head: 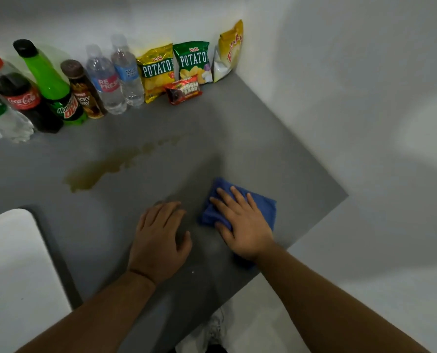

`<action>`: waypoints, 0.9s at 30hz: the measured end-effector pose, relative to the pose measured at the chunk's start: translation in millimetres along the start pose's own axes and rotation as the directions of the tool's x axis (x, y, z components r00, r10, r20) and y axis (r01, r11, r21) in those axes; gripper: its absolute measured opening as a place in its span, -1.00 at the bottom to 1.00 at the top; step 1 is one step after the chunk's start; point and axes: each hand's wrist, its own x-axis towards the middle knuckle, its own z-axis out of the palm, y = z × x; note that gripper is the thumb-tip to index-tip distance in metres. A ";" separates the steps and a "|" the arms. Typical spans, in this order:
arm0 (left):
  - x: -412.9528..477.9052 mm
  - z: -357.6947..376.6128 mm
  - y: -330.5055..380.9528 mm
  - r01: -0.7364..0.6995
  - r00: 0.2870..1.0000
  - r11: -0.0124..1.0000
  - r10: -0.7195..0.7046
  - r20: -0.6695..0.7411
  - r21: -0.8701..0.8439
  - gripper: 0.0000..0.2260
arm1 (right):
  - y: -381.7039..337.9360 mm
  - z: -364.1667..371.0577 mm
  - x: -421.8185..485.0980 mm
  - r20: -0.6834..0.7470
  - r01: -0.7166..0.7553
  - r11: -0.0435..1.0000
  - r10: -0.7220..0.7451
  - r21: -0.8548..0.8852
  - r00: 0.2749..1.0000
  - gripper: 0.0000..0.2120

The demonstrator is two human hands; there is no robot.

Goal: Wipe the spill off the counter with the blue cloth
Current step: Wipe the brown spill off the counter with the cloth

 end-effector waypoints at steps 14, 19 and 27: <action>-48.3 -7.8 13.8 0.232 0.972 0.972 -0.233 0.026 0.034 -0.57 | 103.8 -34.2 -26.4 0.035 -0.156 0.985 0.159 -0.079 0.987 -0.36; -82.1 -20.0 2.7 0.337 0.942 0.941 -0.336 -0.017 0.028 -0.61 | 33.7 -14.8 -46.8 0.159 0.158 0.984 -0.143 -0.085 0.977 -0.36; -115.4 -45.9 -35.2 0.404 0.914 0.908 -0.397 -0.080 0.111 -0.66 | -89.9 25.1 -68.8 0.245 0.483 0.875 -0.472 0.015 0.847 -0.39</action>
